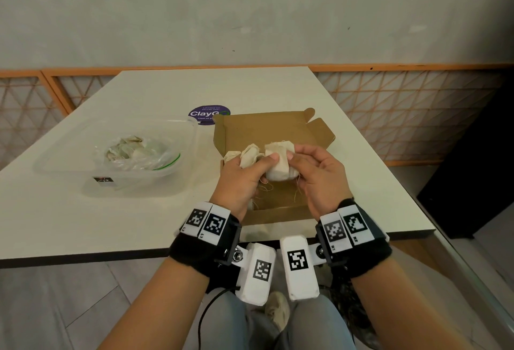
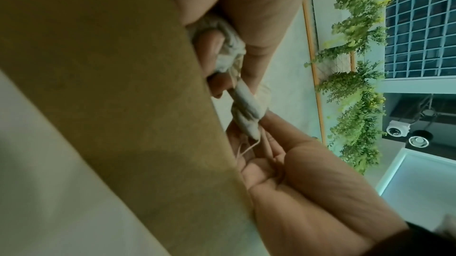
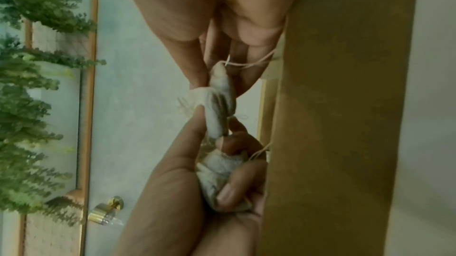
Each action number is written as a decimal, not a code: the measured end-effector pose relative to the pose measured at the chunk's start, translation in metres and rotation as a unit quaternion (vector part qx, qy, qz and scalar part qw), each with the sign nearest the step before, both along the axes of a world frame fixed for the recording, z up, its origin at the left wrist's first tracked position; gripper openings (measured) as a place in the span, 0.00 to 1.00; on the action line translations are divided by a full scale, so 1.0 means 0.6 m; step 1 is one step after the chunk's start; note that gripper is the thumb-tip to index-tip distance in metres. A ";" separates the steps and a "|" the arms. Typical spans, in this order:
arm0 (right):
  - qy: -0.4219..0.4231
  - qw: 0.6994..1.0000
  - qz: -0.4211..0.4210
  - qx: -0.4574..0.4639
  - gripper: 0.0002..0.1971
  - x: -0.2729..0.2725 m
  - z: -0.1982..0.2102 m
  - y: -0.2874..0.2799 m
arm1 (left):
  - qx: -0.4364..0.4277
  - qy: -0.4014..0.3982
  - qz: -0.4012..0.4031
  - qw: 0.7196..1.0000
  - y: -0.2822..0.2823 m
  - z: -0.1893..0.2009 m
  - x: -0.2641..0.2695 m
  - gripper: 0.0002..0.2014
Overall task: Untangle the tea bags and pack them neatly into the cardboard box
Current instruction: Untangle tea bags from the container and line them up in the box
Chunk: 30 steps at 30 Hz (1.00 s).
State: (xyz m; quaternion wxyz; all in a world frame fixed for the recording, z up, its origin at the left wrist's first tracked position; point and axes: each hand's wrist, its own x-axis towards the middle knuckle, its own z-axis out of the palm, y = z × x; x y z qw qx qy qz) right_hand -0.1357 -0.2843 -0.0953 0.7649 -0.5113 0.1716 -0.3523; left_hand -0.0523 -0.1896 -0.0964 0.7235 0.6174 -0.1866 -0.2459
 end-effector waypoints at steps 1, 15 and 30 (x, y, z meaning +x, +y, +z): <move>0.004 1.000 -0.001 -0.004 0.06 0.001 0.001 0.002 | -0.001 -0.006 0.006 1.000 -0.001 -0.001 0.000 0.04; 0.095 0.995 0.011 -0.023 0.05 0.005 0.026 -0.002 | -0.029 0.005 -0.013 0.999 0.001 0.001 0.001 0.05; 0.371 0.847 -0.002 -0.380 0.03 -0.037 0.060 -0.066 | -0.047 0.056 0.006 0.997 0.002 -0.005 0.014 0.10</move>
